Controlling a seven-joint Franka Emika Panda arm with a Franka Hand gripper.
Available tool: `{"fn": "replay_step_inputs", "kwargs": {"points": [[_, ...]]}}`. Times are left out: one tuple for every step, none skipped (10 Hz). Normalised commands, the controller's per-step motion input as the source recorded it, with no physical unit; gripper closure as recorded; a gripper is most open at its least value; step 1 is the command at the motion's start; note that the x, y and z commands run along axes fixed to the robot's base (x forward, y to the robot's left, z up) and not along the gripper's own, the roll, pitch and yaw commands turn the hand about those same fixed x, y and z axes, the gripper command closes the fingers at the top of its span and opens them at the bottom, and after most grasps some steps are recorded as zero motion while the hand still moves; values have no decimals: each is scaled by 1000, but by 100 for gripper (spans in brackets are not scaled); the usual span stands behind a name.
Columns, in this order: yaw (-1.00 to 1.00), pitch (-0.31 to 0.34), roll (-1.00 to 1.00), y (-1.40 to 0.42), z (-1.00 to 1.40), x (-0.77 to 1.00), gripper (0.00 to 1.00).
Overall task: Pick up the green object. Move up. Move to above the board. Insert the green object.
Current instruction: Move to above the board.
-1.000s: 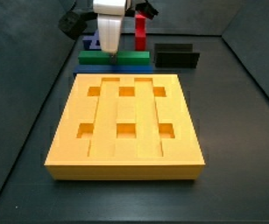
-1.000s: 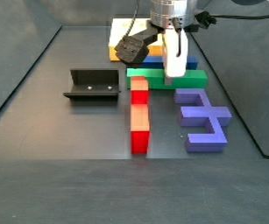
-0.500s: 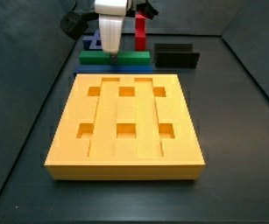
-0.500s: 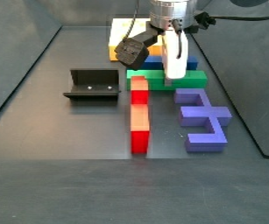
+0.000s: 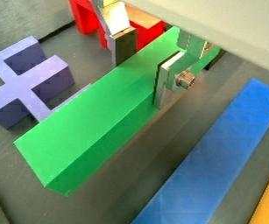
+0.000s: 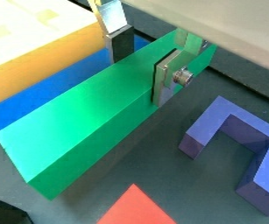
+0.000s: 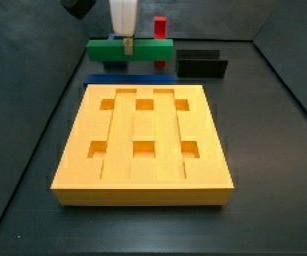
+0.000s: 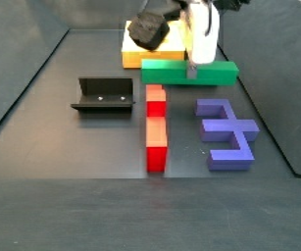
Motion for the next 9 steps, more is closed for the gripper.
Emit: {"fn": "replay_step_inputs", "kwargs": {"points": [[-11,9,-1,-3,1400,-9,100],[-8,16,8,-1,1400,-40,100],[-6,3,17,2,1400,-17,100],[-3,51,14,4,1400,10,100],[-3,70,12,5,1400,9,100],[2,69,13,10,1400,3,100],[-2,67,10,8,707,21,100],[-2,67,6,7,199,40,100],[1000,11,25,-1400,233,333,100]]}}
